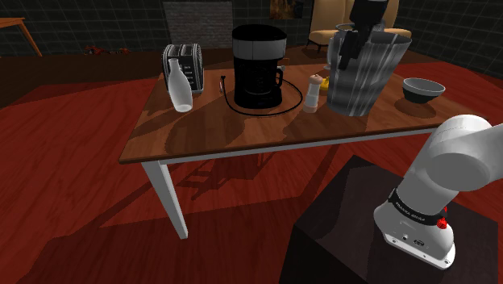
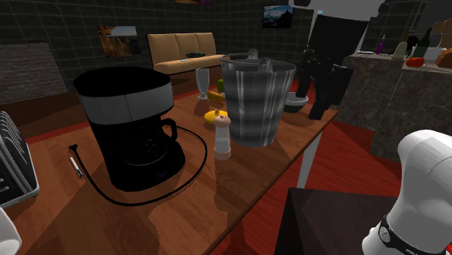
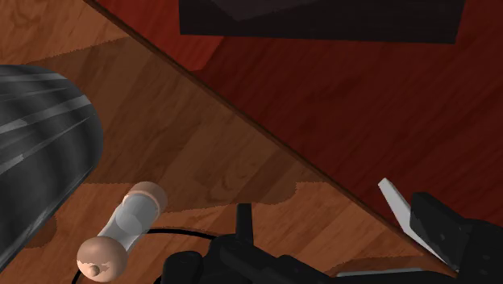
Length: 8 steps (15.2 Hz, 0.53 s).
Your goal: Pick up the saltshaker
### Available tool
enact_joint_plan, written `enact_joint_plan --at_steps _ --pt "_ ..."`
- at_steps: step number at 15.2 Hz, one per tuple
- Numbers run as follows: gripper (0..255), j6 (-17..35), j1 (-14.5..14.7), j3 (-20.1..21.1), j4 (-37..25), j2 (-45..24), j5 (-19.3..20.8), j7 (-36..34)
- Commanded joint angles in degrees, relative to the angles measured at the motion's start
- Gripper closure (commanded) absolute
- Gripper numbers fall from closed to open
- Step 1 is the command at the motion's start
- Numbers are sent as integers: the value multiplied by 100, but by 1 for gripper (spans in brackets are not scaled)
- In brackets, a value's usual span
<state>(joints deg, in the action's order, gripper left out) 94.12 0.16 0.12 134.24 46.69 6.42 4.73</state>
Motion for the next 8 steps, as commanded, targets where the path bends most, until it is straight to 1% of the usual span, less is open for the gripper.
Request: enact_joint_plan --at_steps 1,8 --pt "0 0 0 0 0 0 0 0" --pt "0 807 -148 -744 -282 -1099 227 697"
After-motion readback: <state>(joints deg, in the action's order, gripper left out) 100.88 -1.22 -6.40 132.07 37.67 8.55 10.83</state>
